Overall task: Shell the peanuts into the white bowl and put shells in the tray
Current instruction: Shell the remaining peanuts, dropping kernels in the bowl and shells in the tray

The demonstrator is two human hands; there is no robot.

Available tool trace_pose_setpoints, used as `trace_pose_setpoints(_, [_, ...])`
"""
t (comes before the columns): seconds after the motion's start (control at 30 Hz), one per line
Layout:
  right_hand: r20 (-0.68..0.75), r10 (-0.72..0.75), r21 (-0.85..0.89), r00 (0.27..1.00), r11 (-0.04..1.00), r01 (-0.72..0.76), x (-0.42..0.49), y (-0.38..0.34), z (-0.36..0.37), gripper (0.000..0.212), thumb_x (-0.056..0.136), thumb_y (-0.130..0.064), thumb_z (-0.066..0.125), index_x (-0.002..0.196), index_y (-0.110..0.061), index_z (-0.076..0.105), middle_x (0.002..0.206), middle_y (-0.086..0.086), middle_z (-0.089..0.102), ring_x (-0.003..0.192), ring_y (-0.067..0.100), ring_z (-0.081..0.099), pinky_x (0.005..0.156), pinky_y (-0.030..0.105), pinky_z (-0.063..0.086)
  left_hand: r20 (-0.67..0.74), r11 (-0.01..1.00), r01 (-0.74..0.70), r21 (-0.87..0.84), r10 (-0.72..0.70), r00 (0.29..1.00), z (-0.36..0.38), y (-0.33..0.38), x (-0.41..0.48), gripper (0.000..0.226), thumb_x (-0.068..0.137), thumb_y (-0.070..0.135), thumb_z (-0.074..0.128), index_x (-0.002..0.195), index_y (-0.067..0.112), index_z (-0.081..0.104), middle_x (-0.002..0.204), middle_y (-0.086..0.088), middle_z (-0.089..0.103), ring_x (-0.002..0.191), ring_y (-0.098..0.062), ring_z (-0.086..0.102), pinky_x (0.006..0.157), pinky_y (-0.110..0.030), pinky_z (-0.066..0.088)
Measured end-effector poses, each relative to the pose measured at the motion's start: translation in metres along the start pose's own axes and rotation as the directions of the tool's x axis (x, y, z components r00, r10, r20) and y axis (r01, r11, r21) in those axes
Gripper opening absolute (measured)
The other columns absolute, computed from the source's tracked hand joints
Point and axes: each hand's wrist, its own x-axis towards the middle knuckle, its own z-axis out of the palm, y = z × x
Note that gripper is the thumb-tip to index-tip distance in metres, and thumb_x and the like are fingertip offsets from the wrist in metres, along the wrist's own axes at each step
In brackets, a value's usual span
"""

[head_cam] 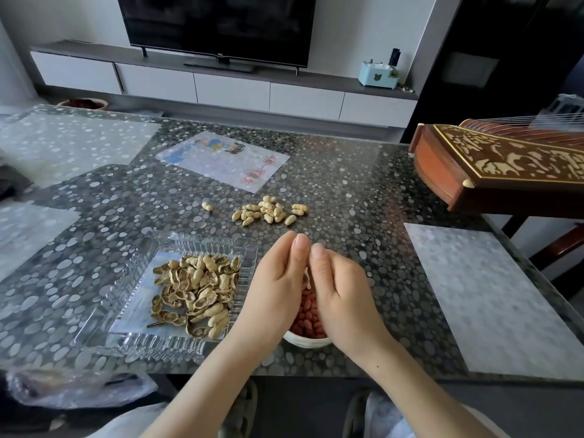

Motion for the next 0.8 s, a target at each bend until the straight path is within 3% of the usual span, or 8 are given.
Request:
trace_pose_setpoints(0.13, [-0.015,0.123,0.094,0.992,0.988,-0.121,0.000,-0.006,0.001,0.045,0.101,-0.025,0.033,0.058,-0.030,0.043,0.043,-0.017,0.047,0.043,0.000,0.044,0.046,0.011,0.031,-0.057,0.996,-0.043,0.077,0.048,0.997,0.001,-0.002,0.000,0.039,0.096,0.038,0.035,0.075,0.007,0.045,0.064,0.003,0.042,0.060,-0.011,0.038,0.057,-0.039,0.035])
trace_pose_setpoints(0.3, [0.053,0.313,0.175,0.948,0.932,-0.318,0.005,-0.002,-0.004,0.048,0.101,-0.033,0.034,0.058,-0.016,0.043,0.047,-0.012,0.040,0.045,0.002,0.038,0.048,0.015,0.032,-0.005,0.999,-0.005,0.044,0.005,1.000,-0.004,-0.006,0.002,0.038,0.097,0.036,0.036,0.077,0.005,0.048,0.060,0.011,0.047,0.059,-0.008,0.042,0.062,-0.036,0.038])
trace_pose_setpoints(0.43, [0.259,0.518,0.383,0.815,0.720,-0.579,0.009,0.004,-0.010,0.048,0.101,-0.040,0.038,0.060,-0.015,0.043,0.047,-0.006,0.035,0.040,0.008,0.031,0.044,0.022,0.026,0.042,0.996,0.088,-0.001,-0.088,0.995,-0.009,-0.009,0.006,0.042,0.092,0.045,0.041,0.084,0.006,0.055,0.064,0.009,0.050,0.064,-0.011,0.045,0.070,-0.041,0.042])
trace_pose_setpoints(0.53, [0.354,0.566,0.482,0.744,0.572,-0.664,0.013,0.008,-0.018,0.049,0.101,-0.037,0.037,0.057,-0.016,0.040,0.044,-0.006,0.026,0.039,0.009,0.021,0.041,0.021,0.018,0.040,0.992,0.129,0.009,-0.129,0.991,-0.011,-0.009,0.007,0.047,0.086,0.050,0.041,0.084,0.005,0.055,0.062,0.011,0.046,0.062,-0.009,0.041,0.067,-0.035,0.038])
trace_pose_setpoints(0.63, [0.292,0.605,0.428,0.741,0.610,-0.667,0.016,0.017,-0.027,0.048,0.101,-0.038,0.038,0.057,-0.017,0.040,0.045,-0.005,0.025,0.039,0.009,0.019,0.040,0.022,0.015,0.032,0.964,0.083,0.252,-0.094,0.995,-0.010,-0.008,0.009,0.046,0.094,0.045,0.041,0.080,0.003,0.052,0.060,0.010,0.044,0.057,-0.008,0.039,0.062,-0.027,0.034])
trace_pose_setpoints(0.73, [0.182,0.605,0.334,0.775,0.703,-0.628,0.020,0.024,-0.037,0.049,0.100,-0.036,0.037,0.056,-0.016,0.036,0.045,-0.003,0.024,0.038,0.011,0.017,0.041,0.023,0.012,0.036,0.746,-0.011,0.666,-0.017,0.999,-0.010,-0.008,0.010,0.042,0.097,0.045,0.038,0.077,0.012,0.055,0.067,0.006,0.059,0.061,-0.007,0.051,0.056,-0.021,0.036])
trace_pose_setpoints(0.8, [0.146,0.597,0.299,0.789,0.734,-0.610,0.021,0.027,-0.040,0.050,0.101,-0.036,0.037,0.056,-0.014,0.034,0.045,-0.001,0.022,0.038,0.011,0.015,0.043,0.024,0.011,0.036,0.610,-0.028,0.792,-0.001,0.999,-0.010,-0.010,0.012,0.044,0.095,0.050,0.037,0.074,0.015,0.053,0.068,0.003,0.060,0.060,-0.008,0.050,0.051,-0.019,0.032])
